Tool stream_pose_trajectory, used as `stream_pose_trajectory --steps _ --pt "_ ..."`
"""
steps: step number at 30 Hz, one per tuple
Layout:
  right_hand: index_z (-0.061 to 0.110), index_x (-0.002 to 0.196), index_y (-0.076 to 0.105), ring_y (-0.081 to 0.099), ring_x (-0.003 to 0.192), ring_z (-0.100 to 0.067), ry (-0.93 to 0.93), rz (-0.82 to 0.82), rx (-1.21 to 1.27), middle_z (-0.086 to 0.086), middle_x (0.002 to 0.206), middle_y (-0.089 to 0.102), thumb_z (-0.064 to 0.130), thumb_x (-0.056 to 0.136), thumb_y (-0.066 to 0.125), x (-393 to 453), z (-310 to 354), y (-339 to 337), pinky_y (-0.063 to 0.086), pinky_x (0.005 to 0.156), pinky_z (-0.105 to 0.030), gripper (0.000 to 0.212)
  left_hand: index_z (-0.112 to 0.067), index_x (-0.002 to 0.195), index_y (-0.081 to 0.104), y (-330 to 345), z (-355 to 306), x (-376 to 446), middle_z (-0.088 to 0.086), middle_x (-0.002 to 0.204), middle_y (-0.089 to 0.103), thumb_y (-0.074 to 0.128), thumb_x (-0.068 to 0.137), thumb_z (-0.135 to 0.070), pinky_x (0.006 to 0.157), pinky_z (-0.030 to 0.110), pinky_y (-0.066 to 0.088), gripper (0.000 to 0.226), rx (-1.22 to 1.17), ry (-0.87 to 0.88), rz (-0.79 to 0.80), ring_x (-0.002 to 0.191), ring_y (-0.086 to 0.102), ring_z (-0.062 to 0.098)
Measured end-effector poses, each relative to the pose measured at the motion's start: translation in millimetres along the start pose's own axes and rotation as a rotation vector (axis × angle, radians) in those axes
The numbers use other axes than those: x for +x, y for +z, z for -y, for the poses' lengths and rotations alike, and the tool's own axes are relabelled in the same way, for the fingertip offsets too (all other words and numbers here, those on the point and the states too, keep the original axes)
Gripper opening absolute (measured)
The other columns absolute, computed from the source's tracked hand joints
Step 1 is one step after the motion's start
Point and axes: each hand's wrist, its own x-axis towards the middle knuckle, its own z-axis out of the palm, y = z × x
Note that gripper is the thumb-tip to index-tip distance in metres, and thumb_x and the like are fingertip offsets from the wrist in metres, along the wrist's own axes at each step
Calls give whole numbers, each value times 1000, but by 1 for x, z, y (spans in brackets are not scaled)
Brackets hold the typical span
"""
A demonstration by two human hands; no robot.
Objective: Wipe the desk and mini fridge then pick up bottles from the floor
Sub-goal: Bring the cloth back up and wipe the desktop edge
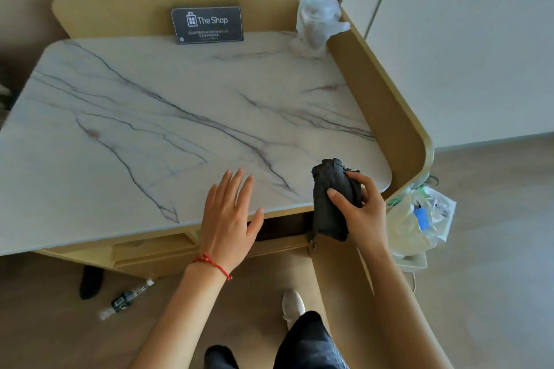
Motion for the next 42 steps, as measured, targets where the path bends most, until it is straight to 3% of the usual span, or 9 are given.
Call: stream_pose_trajectory --steps 3,6,11,16,21,28,32,39,42 --pt "23 111 54 57 92 -5 -1 45 -12 4 105 56 15 78 73 39 2 -7 51 62 -11 39 -3 124 49 11 -13 24 20 130 54 38 86 -36 97 51 40 52 24 -38 8 123 48 37" --pt "25 114 52 55 90 -5 -5 89 -98 10 105 53 18 79 72 70 0 -14 49 58 -10 41 -4 124 51 25 -24 45 19 128 55 36 85 -37 95 52 41 53 50 -76 55 121 50 37" --pt "20 122 51 49 99 -8 8 89 -198 10 111 52 20 80 71 110 -4 -19 39 71 -11 46 -6 122 51 52 -35 77 19 128 55 38 84 -37 93 53 46 51 52 -135 132 120 51 36" --pt "26 125 47 45 103 -4 57 149 -248 16 113 46 27 82 69 136 -5 -17 42 84 -24 48 -5 124 52 69 -39 96 19 130 54 36 85 -37 96 54 40 52 77 -187 180 120 50 35" --pt "33 131 42 51 115 -14 53 196 -343 10 127 51 35 84 65 140 -13 -10 49 93 -40 52 -8 128 49 72 -39 103 15 136 48 35 86 -37 104 51 35 54 80 -205 185 127 43 30" --pt "23 139 35 50 112 -28 -130 156 -718 -12 128 48 41 89 53 138 -13 -8 45 89 -38 56 -8 128 49 72 -40 103 14 137 48 35 86 -37 105 49 32 54 76 -217 175 128 42 29" --pt "20 138 37 48 112 -29 -161 137 -786 -16 129 42 44 88 54 139 -15 -12 48 87 -42 59 -6 126 52 72 -40 101 18 135 49 36 86 -36 102 52 35 52 54 -201 160 126 45 32" --pt "12 129 49 44 122 -38 -457 72 -817 -21 133 47 34 88 57 122 -15 -5 48 89 -54 48 -4 124 53 66 -34 77 20 131 52 38 86 -33 102 49 38 50 11 -200 121 123 47 34" --pt "10 125 53 36 129 -39 -542 10 -892 -22 131 51 33 85 55 108 -18 1 26 107 -52 46 -4 124 53 59 -27 57 20 129 54 37 86 -34 100 52 40 51 34 -197 120 122 49 34"
